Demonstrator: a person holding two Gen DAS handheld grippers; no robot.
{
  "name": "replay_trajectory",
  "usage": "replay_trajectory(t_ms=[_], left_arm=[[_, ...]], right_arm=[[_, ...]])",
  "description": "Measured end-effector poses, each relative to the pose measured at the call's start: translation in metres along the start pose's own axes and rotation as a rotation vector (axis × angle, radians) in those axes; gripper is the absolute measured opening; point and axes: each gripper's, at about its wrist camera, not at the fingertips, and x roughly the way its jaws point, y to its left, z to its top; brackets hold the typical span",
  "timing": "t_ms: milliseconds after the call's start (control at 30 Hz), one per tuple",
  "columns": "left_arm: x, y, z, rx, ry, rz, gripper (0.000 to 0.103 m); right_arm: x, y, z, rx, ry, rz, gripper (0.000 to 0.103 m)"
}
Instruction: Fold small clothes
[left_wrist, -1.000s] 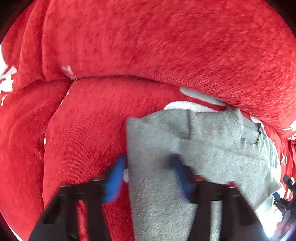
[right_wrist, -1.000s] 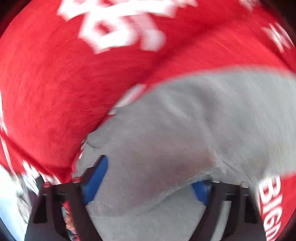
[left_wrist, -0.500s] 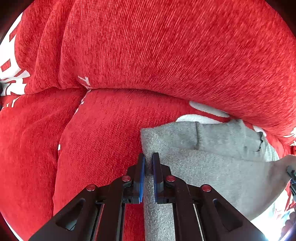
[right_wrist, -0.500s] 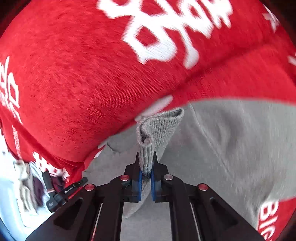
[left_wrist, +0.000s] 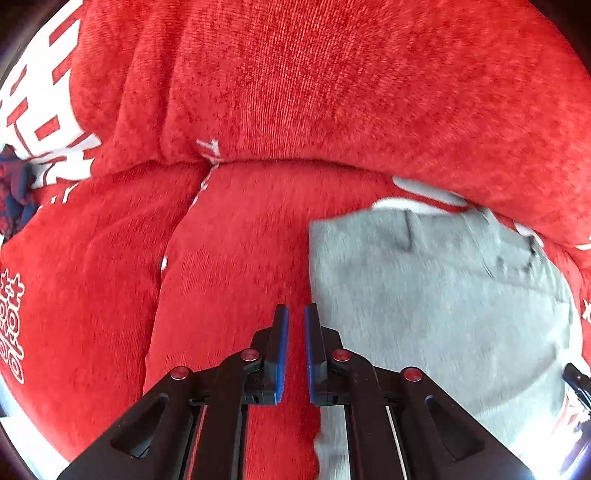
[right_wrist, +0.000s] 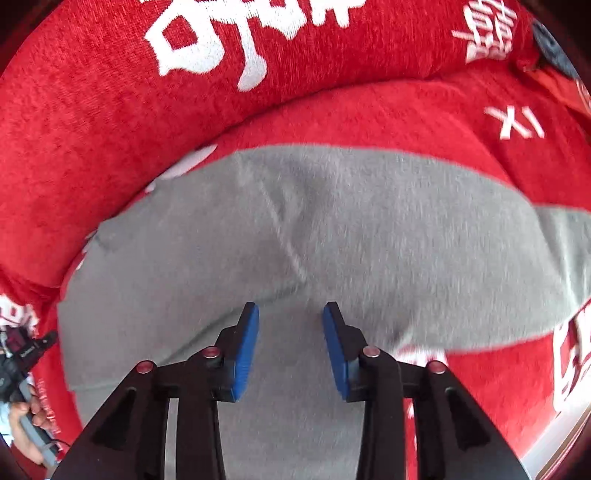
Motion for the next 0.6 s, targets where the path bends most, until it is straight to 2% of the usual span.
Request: replay_trajectory(t_ms=[100, 233, 300, 467, 600], left_arm=[[-0.015, -0.002, -0.018, 0.013, 0.009, -0.037, 0.01], [-0.026, -0.005, -0.046, 0.05, 0.021, -0.064, 0.01], [-0.028, -0.006, -0.058, 0.071, 0.024, -0.068, 0.01], [-0.021, -0.004, -0.081, 0.101, 0.057, -0.108, 0.01], [-0.021, -0.009, -0.091, 0.137, 0.056, -0.158, 0.01]], right_arm=[[0.0, 0.002, -0.016, 0.037, 0.03, 0.034, 0.04], [0.004, 0.007, -0.035, 0.073, 0.097, 0.137, 0.041], [0.003, 0.022, -0.045, 0.07, 0.127, 0.202, 0.046], [0.02, 0.076, -0.067, 0.064, 0.219, 0.438, 0.047], [0.046, 0.124, -0.075, 0.062, 0.269, 0.532, 0.047]])
